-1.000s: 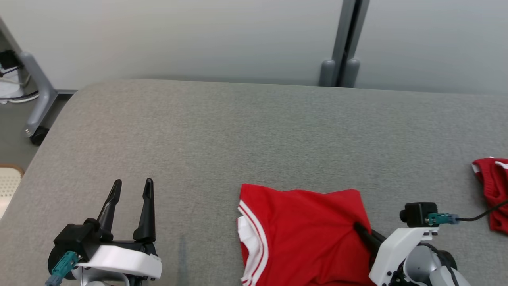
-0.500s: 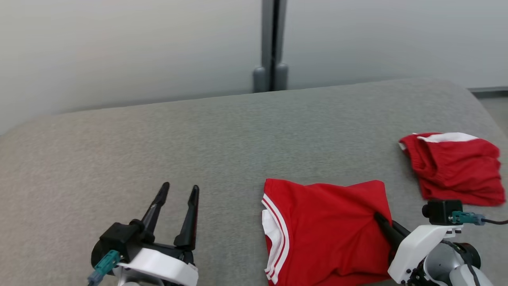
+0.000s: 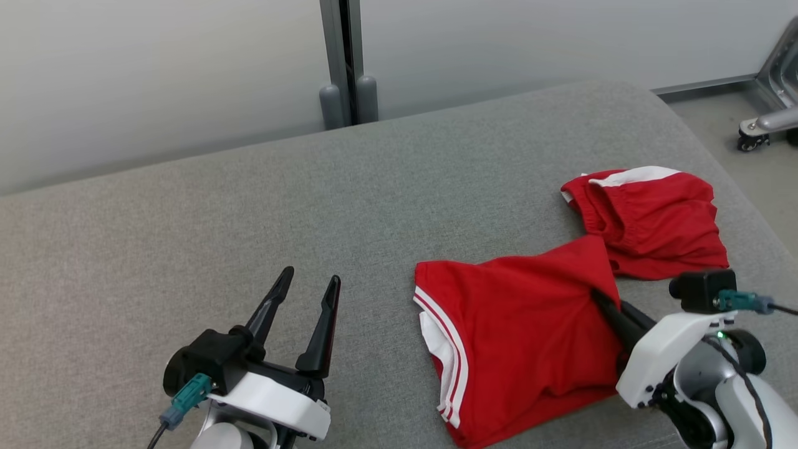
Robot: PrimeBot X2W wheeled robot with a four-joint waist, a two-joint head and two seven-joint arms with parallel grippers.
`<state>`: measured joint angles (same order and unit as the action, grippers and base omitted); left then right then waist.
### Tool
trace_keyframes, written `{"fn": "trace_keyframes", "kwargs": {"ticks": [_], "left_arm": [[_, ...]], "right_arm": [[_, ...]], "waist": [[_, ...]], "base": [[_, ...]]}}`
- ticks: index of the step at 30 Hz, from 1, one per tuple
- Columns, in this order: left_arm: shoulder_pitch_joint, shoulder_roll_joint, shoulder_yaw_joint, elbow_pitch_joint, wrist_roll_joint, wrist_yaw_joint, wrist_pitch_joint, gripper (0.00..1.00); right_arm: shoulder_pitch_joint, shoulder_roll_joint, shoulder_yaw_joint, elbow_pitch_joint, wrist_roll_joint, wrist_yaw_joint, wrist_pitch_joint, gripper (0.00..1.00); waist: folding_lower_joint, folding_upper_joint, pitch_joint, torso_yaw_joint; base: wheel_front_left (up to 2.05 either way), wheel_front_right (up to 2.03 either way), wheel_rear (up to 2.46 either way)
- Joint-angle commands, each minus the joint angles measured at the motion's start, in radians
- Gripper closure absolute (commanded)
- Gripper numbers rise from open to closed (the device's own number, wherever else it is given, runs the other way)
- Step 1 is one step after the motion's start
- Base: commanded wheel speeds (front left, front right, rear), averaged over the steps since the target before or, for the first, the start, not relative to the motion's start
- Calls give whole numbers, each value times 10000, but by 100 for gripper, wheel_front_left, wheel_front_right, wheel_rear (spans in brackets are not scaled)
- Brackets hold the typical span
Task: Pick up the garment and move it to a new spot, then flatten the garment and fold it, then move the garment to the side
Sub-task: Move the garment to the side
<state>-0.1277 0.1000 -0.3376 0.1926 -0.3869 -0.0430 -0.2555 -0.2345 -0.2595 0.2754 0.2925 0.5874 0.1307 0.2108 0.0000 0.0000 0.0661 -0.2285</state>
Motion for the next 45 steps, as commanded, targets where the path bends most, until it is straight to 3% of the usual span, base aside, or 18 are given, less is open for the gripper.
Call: {"fn": "trace_keyframes", "kwargs": {"ticks": [1, 6, 12, 19, 24, 31, 34, 35, 37, 38, 39, 40, 45], "left_arm": [[-172, 108, 15, -43, 110, -34, 29, 0], [-375, 312, 50, -210, 164, 20, 151, 0], [-542, 484, 72, -447, 128, 34, 303, 0], [-659, 687, 107, -740, 171, 98, 400, 0], [-645, 776, 142, -858, 161, 167, 422, 0], [-801, 862, 63, -993, 214, 197, 536, 0], [-923, 885, 35, -1041, 231, 183, 569, 0], [-969, 899, 15, -1057, 248, 159, 596, 0], [-999, 897, -60, -1068, 275, 135, 659, 0], [-1031, 905, -89, -1072, 286, 132, 657, 0], [-1064, 907, -99, -1082, 276, 138, 649, 0], [-1088, 907, -109, -1097, 280, 147, 644, 0], [-1025, 872, -50, -1142, 157, 217, 550, 0]], "right_arm": [[-219, -173, 53, -15, -27, 2, -90, 100], [-1384, -812, 635, 18, 275, 2, -79, 100], [-2958, -2085, 1120, 317, 687, 2, 8, 100], [-3702, -3379, 585, 1013, 935, 2, -180, 100], [-3747, -3936, -294, 1443, 651, 2, -106, 100], [-3997, -3559, -1328, 2605, -523, 2, 30, 100], [-4241, -3243, -1601, 3098, -1079, 2, -268, 94], [-4332, -3105, -1695, 3425, -1419, 2, -367, 100], [-4592, -2842, -1921, 4040, -2002, 1, -636, 100], [-4723, -2799, -2074, 4410, -2334, 0, -732, 64], [-4822, -2746, -2208, 4747, -2687, 0, -791, 44], [-4969, -2680, -2457, 5083, -3013, 0, -941, 0], [-5415, -2357, -3814, 6041, -4888, 1, -1855, 0]], "waist": [[0, 0, 190, 45], [0, 0, 739, 218], [0, 0, 1434, 451], [0, 0, 1962, 700], [0, 0, 2154, 661], [0, 0, 2429, 604], [0, 0, 2510, 617], [0, 0, 2544, 648], [0, 0, 2592, 734], [0, 0, 2605, 791], [0, 0, 2610, 851], [0, 0, 2613, 915], [0, 0, 2484, 1190]], "base": [[0, 0, 0], [0, 0, 0], [0, 0, 0], [0, 0, 0], [0, 0, 0], [0, 0, 0], [0, 0, 0], [0, 0, 0], [0, 0, 0], [0, 0, 0], [0, 0, 0], [0, 0, 0], [0, 0, 0]]}}
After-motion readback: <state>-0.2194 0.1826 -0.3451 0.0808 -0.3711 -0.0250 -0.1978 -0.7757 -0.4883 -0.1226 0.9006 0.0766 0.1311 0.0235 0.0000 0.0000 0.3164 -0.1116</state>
